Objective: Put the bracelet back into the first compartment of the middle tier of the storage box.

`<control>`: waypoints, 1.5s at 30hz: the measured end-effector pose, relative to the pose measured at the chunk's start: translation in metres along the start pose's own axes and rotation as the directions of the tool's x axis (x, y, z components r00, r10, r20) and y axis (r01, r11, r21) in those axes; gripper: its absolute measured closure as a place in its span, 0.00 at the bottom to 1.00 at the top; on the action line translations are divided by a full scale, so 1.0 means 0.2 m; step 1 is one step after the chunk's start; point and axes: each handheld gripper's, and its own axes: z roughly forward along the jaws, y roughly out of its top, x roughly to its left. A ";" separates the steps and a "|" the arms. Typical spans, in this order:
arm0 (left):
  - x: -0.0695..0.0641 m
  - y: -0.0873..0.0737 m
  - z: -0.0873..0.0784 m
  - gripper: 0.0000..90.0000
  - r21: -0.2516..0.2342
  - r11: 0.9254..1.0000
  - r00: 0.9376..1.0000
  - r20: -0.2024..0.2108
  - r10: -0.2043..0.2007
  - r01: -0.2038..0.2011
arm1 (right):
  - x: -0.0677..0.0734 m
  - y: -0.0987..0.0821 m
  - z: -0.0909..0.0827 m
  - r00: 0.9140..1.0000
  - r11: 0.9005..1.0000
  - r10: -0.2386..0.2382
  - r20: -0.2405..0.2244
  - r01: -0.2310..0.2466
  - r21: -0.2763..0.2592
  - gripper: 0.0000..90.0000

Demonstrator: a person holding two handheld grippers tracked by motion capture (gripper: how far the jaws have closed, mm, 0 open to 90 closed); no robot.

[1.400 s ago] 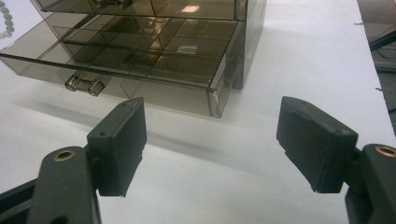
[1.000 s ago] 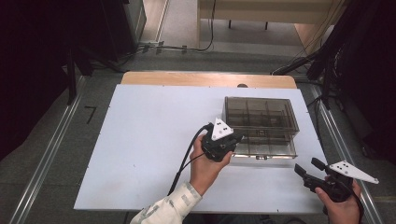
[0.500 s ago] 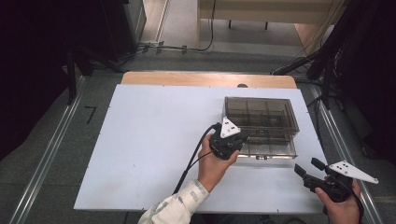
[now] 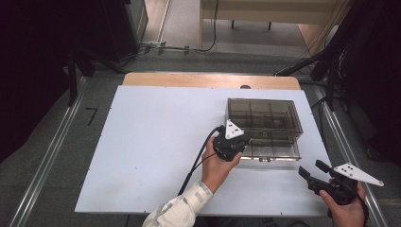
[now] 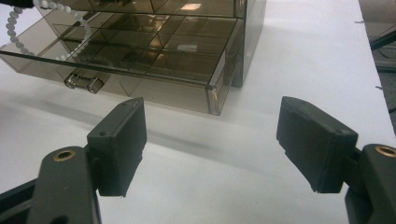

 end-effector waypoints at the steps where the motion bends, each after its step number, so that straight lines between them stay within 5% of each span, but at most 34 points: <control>1: 0.00 0.00 0.00 0.98 0.001 1.000 1.000 -0.002 -0.002 0.002 | 0.00 0.00 0.00 1.000 1.000 0.001 0.000 -0.001 0.000 0.25; 13: 0.04 -0.04 0.00 0.96 0.008 1.000 0.998 -0.052 0.018 -0.018 | 0.00 0.00 0.00 1.000 1.000 -0.004 -0.001 0.004 0.002 0.25; 19: 0.03 -0.05 0.00 0.84 0.009 1.000 0.999 -0.042 0.014 -0.014 | 0.00 0.00 0.00 1.000 1.000 -0.004 0.000 0.004 0.003 0.25; 31: 0.02 -0.05 -0.02 0.77 0.015 1.000 0.999 -0.047 0.019 -0.019 | 0.00 0.00 0.00 1.000 1.000 -0.004 0.000 0.004 0.004 0.25; 45: 0.00 -0.05 -0.06 0.50 0.012 1.000 1.000 -0.015 0.013 -0.013 | 0.00 0.00 0.00 1.000 1.000 -0.003 0.001 0.003 0.005 0.25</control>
